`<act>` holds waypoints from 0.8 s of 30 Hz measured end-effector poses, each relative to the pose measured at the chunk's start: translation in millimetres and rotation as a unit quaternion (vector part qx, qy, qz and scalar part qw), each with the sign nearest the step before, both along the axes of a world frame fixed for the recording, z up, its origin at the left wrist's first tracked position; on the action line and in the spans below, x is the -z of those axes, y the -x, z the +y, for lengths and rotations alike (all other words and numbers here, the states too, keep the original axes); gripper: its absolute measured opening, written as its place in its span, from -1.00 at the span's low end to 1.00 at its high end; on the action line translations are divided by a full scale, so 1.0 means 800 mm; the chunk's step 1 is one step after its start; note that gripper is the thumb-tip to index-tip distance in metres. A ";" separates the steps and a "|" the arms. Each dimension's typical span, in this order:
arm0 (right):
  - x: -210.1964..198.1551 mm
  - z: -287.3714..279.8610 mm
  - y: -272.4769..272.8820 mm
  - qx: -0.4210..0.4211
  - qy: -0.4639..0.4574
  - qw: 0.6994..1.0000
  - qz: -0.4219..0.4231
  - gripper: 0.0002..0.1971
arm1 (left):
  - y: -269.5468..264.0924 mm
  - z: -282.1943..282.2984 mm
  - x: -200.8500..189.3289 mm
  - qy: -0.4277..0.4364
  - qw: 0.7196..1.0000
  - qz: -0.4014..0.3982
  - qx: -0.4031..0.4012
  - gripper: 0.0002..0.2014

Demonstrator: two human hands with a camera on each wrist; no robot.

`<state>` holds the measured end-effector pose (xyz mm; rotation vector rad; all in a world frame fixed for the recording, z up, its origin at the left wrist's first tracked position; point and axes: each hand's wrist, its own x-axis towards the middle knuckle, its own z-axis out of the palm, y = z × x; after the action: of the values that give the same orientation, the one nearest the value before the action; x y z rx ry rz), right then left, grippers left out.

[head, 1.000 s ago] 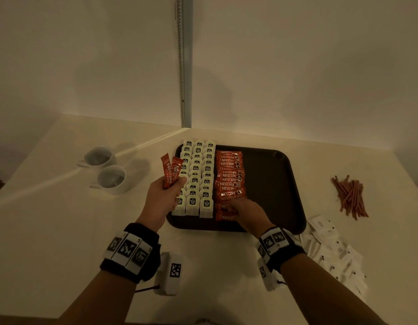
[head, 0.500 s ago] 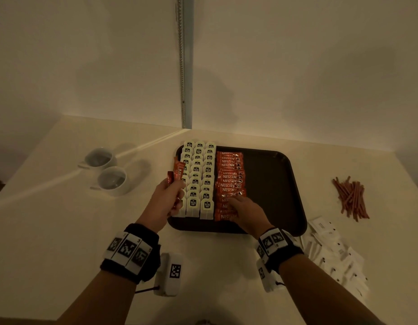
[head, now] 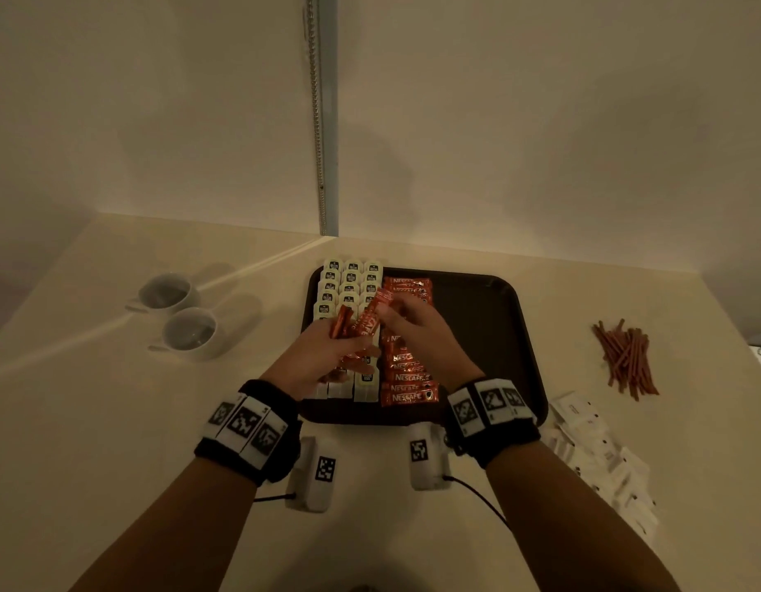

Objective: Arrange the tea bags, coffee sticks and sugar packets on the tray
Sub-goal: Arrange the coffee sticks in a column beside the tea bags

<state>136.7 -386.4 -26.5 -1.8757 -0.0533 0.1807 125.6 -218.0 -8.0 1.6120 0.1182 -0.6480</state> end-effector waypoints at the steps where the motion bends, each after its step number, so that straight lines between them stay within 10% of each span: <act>1: -0.005 0.002 -0.001 -0.006 -0.007 1.000 -0.009 -0.79 | 0.000 -0.003 -0.001 0.002 1.000 0.000 0.009 -0.81; 11: -0.020 0.007 -0.002 0.052 -0.182 0.978 0.085 -0.72 | 0.002 -0.004 0.018 0.127 0.988 0.030 -0.077 -0.75; 17: -0.031 0.005 -0.005 -0.041 0.091 0.994 -0.042 -0.73 | -0.004 -0.006 0.022 0.178 0.974 -0.004 -0.143 -0.92; 24: -0.048 0.007 -0.003 -0.018 0.133 0.988 -0.075 -0.86 | -0.001 -0.011 0.027 0.197 0.968 0.000 -0.157 -0.87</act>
<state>139.1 -380.7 11.7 -2.1533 -0.1735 0.0719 126.6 -226.6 -29.8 1.1755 0.2248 -0.3958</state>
